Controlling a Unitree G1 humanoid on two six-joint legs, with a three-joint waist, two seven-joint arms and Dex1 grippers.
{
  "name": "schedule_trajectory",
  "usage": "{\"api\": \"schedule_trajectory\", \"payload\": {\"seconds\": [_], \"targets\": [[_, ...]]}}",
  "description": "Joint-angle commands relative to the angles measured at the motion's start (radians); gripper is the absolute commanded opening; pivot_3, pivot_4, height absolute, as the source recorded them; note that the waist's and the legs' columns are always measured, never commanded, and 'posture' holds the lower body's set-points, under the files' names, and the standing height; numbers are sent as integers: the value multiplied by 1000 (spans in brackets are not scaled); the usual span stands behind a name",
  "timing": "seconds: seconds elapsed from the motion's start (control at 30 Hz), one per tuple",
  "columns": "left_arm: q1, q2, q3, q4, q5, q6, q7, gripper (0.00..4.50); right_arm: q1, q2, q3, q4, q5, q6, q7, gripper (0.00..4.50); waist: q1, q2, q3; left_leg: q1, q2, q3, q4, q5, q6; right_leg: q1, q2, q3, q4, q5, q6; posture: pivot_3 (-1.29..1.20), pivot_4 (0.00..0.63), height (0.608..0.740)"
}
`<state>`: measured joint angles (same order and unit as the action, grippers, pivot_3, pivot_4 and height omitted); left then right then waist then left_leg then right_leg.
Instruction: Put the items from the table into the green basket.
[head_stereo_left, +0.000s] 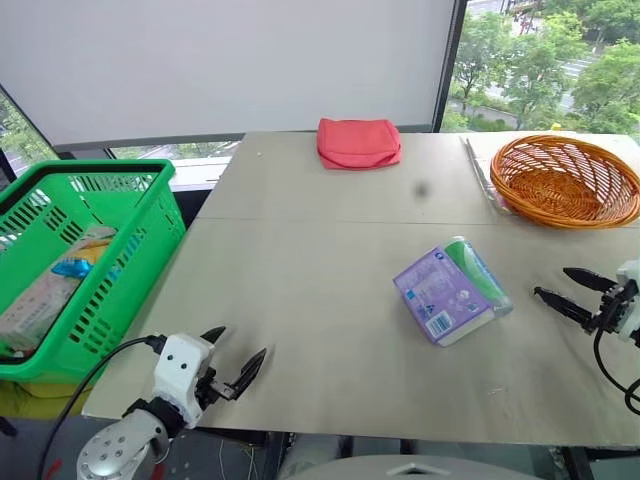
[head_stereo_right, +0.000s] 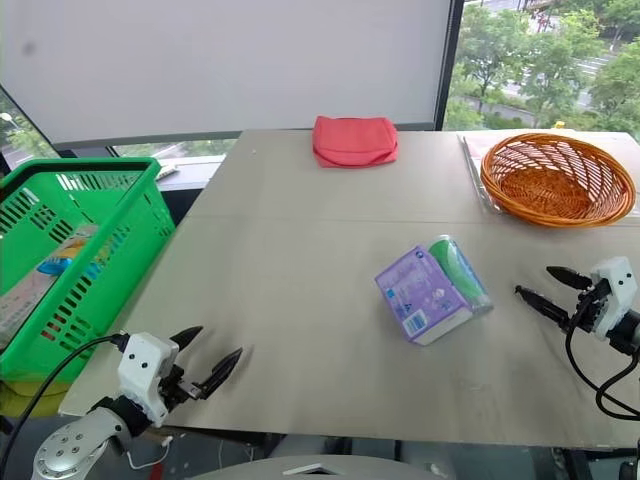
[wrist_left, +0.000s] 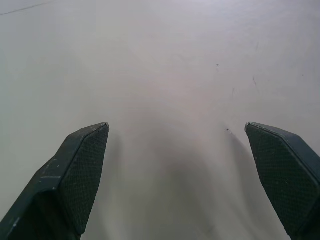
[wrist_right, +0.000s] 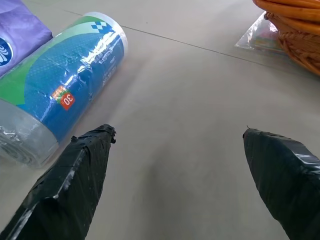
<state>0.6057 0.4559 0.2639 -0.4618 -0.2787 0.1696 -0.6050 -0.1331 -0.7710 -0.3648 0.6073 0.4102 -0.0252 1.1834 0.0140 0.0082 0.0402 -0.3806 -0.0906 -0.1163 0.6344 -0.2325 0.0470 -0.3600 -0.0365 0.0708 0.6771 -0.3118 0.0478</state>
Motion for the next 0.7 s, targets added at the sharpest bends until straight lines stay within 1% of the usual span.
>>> {"api": "schedule_trajectory", "payload": {"seconds": [0.03, 0.3, 0.7], "targets": [[1, 7, -1, -41, -3, -13, -2, 4485, -2, -27, -38, 0, 20, -30, 22, 4500, 0, 0, 0, 0, 0, 0, 0, 0, 0, 0, 0, 0, 0, 0, 0, -11, 18, 740], [2, 6, 2, -40, -14, -13, -18, 4485, -7, -26, -45, 38, 21, -61, 49, 4500, -1, -1, 2, 0, 0, 0, 0, 0, 0, 0, 0, 0, 0, 0, 0, -13, 21, 740], [-3, 11, 6, -46, -21, -8, -30, 4485, 11, -19, -46, 25, 24, -67, 47, 4500, -1, -1, 3, 0, 0, 0, 0, 0, 0, 0, 0, 0, 0, 0, 0, -23, 28, 740]]}}
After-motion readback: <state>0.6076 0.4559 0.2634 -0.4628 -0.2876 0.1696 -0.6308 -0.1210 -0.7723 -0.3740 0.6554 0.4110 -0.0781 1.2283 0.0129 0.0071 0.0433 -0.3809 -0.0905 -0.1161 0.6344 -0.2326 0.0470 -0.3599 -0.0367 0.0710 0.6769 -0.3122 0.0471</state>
